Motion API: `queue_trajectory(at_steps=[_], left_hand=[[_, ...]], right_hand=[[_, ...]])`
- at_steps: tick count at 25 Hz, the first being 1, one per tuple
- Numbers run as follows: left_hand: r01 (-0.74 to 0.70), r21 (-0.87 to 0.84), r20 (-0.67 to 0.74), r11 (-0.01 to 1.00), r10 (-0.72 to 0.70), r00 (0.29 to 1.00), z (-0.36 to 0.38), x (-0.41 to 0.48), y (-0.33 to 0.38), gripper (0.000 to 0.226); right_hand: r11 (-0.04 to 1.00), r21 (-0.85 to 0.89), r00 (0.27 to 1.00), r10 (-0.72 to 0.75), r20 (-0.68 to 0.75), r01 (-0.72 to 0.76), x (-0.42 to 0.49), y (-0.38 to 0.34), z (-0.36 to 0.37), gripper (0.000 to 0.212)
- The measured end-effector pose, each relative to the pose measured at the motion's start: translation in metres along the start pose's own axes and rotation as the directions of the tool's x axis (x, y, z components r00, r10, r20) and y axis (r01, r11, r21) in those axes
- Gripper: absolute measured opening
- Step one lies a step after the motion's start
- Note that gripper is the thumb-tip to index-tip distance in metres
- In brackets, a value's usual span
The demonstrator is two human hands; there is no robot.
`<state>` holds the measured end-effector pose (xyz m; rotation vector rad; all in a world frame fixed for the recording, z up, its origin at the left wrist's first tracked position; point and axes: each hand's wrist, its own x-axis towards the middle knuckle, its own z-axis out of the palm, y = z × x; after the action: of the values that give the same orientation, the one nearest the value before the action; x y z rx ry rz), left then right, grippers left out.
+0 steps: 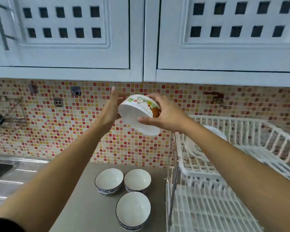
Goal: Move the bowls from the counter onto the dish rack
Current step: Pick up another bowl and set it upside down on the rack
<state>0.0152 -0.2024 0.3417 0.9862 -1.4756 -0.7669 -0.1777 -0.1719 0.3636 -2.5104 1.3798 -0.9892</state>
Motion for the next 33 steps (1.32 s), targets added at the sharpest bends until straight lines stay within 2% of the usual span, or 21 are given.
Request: queue_trajectory(at_steps=[3,6,8,10,11,13,15,17,20,24,28,33], left_hand=[[-0.07,0.097,0.216,0.993,0.047,0.975,0.034,0.005,0.026,0.06],[-0.21,0.239,0.382,0.948,0.107,0.918,0.07,0.002,0.045,0.04],[-0.296,0.244,0.462,0.923,0.158,0.872,0.089,-0.004,0.053,0.054],[-0.355,0.298,0.474,0.886,0.185,0.861,0.106,-0.01,0.056,0.067],[-0.393,0.348,0.468,0.851,0.206,0.859,0.117,-0.013,0.055,0.069],[-0.479,0.444,0.473,0.757,0.256,0.843,0.14,-0.019,0.05,0.07],[-0.515,0.479,0.495,0.71,0.266,0.827,0.163,-0.027,0.042,0.071],[-0.521,0.496,0.526,0.695,0.237,0.817,0.181,-0.033,0.032,0.073],[-0.532,0.537,0.598,0.655,0.149,0.787,0.205,-0.04,0.019,0.071],[-0.581,0.538,0.689,0.611,0.079,0.721,0.216,-0.044,0.008,0.064],[-0.607,0.548,0.684,0.575,0.109,0.721,0.214,-0.045,0.0,0.07],[-0.595,0.574,0.686,0.563,0.067,0.725,0.207,-0.045,0.001,0.081]], right_hand=[[0.973,-0.222,0.998,-0.064,-0.022,0.057,-0.019,0.016,-0.043,0.094],[0.898,-0.426,0.988,-0.147,-0.051,0.112,-0.042,0.039,-0.078,0.103],[0.858,-0.492,0.976,-0.208,-0.071,0.147,-0.058,0.058,-0.091,0.11],[0.806,-0.556,0.961,-0.273,-0.046,0.203,-0.072,0.081,-0.098,0.113],[0.823,-0.529,0.964,-0.265,-0.033,0.208,-0.08,0.095,-0.101,0.114],[0.923,-0.351,0.985,-0.173,-0.011,0.158,-0.095,0.12,-0.108,0.114],[0.991,-0.125,0.999,-0.038,0.003,0.038,-0.109,0.143,-0.111,0.113],[0.995,-0.035,0.994,0.094,0.056,-0.093,-0.12,0.16,-0.112,0.119],[0.986,-0.099,0.982,0.143,0.12,-0.131,-0.133,0.179,-0.11,0.124],[0.981,-0.178,0.972,0.118,0.202,-0.083,-0.145,0.196,-0.1,0.126],[0.974,-0.227,0.972,0.051,0.231,0.003,-0.146,0.203,-0.09,0.127],[0.979,-0.202,0.968,0.044,0.247,0.007,-0.147,0.204,-0.087,0.126]])
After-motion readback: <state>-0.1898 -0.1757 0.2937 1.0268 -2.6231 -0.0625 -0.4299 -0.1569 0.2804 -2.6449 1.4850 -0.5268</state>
